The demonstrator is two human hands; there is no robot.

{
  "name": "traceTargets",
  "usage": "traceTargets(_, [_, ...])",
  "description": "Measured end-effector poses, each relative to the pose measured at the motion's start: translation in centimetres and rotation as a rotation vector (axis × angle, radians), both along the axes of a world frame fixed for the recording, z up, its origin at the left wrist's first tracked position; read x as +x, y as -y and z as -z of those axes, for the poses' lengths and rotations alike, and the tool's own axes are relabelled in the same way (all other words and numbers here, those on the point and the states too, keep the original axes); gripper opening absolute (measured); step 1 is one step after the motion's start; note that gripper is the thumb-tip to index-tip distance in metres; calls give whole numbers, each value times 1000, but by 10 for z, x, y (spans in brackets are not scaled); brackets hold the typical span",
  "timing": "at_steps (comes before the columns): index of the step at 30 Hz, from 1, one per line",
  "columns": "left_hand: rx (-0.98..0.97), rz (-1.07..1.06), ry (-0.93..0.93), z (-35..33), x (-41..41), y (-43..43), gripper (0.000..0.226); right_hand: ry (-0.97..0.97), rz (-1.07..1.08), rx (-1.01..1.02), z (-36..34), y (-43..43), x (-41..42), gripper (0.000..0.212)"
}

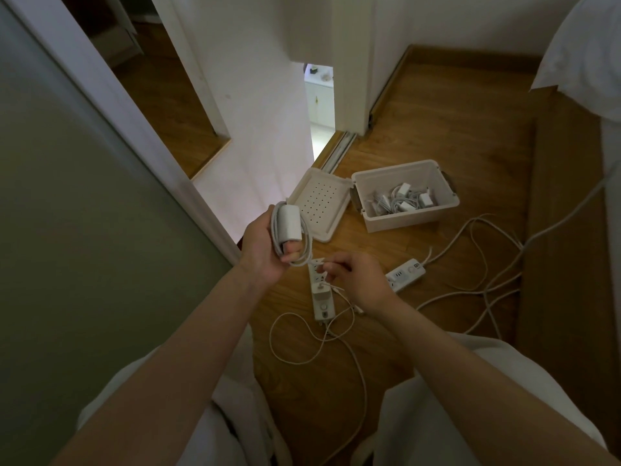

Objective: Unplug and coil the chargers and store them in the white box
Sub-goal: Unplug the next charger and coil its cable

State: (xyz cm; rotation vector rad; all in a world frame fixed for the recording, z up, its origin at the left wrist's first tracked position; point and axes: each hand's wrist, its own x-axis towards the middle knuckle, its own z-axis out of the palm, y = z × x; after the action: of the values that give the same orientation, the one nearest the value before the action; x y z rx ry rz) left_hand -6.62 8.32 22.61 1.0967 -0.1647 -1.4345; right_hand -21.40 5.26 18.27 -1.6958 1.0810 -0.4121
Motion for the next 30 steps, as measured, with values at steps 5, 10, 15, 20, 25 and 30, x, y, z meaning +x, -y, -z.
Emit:
traceTargets(5, [-7,-4,-127,-5,7,-3,34,-25,140,-95,2,11,-10,14])
traceTargets(10, [41,-25,75,-6,9,-3,32,-76,114,-153,0,16,-12,12])
traceTargets(15, [91,-88,213,0,5,-2,32,-170,-292,-259,-8,-2,-10,29])
traceTargets(20, [83,-58,240,3,-7,-1,35,-173,-526,-394,-10,-24,-4,23])
traceTargets(25, [6,-19,188,0,3,-1,37,-84,-554,-315,-22,-18,-12,31])
traceTargets(30, [-54,191,20,-8,12,-5,40,-168,-471,-285,-16,3,-22,35])
